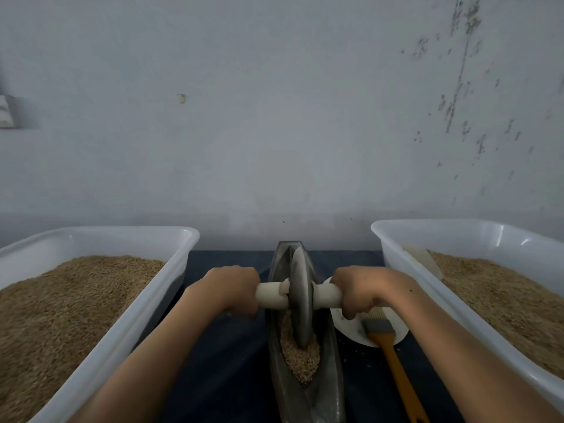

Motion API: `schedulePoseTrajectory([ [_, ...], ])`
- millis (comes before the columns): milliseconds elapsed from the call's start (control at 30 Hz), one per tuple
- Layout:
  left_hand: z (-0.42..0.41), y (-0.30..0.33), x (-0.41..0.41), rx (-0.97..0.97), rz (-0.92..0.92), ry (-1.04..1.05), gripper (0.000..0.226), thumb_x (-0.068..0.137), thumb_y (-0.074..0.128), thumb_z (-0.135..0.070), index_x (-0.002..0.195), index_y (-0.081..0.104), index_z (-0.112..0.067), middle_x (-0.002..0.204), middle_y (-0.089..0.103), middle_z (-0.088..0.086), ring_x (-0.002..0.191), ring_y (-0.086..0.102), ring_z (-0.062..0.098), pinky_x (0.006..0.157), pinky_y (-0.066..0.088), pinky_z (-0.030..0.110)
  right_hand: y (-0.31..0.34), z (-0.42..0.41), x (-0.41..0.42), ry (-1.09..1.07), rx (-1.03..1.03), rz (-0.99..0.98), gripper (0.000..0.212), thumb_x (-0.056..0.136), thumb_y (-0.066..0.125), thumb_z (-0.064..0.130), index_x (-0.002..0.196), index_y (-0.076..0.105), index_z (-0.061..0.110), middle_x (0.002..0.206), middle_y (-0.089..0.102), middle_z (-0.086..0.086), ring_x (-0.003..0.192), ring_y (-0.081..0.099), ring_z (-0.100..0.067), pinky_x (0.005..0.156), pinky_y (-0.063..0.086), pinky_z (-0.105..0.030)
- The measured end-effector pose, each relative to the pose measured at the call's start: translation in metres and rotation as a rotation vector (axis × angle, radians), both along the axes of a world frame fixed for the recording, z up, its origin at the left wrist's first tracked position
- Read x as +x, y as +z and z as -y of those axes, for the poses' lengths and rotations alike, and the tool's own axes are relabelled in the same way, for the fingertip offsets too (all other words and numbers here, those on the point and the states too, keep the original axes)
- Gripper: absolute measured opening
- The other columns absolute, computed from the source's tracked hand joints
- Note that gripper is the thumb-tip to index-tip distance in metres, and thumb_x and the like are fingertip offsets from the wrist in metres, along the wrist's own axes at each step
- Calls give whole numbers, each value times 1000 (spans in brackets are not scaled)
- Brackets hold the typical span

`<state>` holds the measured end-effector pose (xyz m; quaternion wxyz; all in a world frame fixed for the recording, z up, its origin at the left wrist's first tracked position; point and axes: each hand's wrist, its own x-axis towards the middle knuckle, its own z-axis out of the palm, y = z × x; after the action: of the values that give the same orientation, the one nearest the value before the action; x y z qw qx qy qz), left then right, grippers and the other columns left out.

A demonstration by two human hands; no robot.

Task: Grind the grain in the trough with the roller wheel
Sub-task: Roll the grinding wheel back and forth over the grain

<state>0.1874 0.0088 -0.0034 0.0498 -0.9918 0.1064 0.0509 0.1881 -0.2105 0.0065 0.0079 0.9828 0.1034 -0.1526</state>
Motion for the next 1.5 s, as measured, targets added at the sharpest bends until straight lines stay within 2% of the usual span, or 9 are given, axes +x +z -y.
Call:
schedulePoseTrajectory([
  [133,3,-1,1,20,62,24,45,77,70,-35,116,56,-19,98,62,-1,81,54,16,72,42,30,-4,0,3,-24,16,13,30,81,68,15,110,62,8,97,68,-10,73,61,-17,60,46,-25],
  [400,6,-17,5,-25,509,15,20,89,54,-30,107,51,-24,103,62,-1,93,60,20,68,35,29,-19,-7,13,-40,5,485,23,84,60,15,105,57,23,98,64,-3,90,61,-25,79,52,-39],
  [767,1,1,0,40,39,2,48,77,71,-35,120,55,-22,107,63,-1,90,57,17,73,41,30,-4,-1,2,-17,-16,43,38,80,70,17,116,61,11,100,67,-7,81,64,-18,59,46,-23],
  [900,5,-6,4,50,225,13,37,82,65,-33,116,55,-22,105,63,-1,93,59,19,71,39,30,-10,-3,7,4,-44,243,30,83,64,18,112,61,15,94,64,-2,82,61,-18,59,41,-26],
  [1067,9,-16,5,-1,535,-19,19,90,53,-30,107,50,-23,102,62,-2,91,60,19,67,35,28,-24,-3,16,-29,46,510,21,85,59,18,104,58,27,98,66,0,89,62,-22,77,51,-38],
  [1167,8,-15,6,4,497,-40,21,90,54,-28,110,52,-23,104,63,-1,94,60,19,70,37,28,-21,-2,16,-5,39,459,23,85,59,18,106,58,26,100,66,0,90,62,-21,75,49,-35],
  [1300,4,-7,6,43,291,-49,34,85,62,-28,117,55,-21,110,62,1,99,60,20,75,40,30,-6,0,8,35,-56,217,30,83,64,16,113,58,17,90,60,0,79,58,-17,57,38,-25],
  [1400,1,-1,4,13,79,-36,44,78,70,-30,119,56,-21,110,63,1,98,60,19,74,42,29,0,-1,3,7,-16,41,35,81,69,16,114,58,13,95,63,-5,77,59,-16,58,43,-23],
  [1500,2,-2,3,18,55,-35,45,76,71,-31,118,57,-22,105,64,0,93,60,19,71,41,30,-1,-1,3,-11,22,15,32,81,69,15,112,61,11,97,66,-7,74,60,-16,58,45,-23],
])
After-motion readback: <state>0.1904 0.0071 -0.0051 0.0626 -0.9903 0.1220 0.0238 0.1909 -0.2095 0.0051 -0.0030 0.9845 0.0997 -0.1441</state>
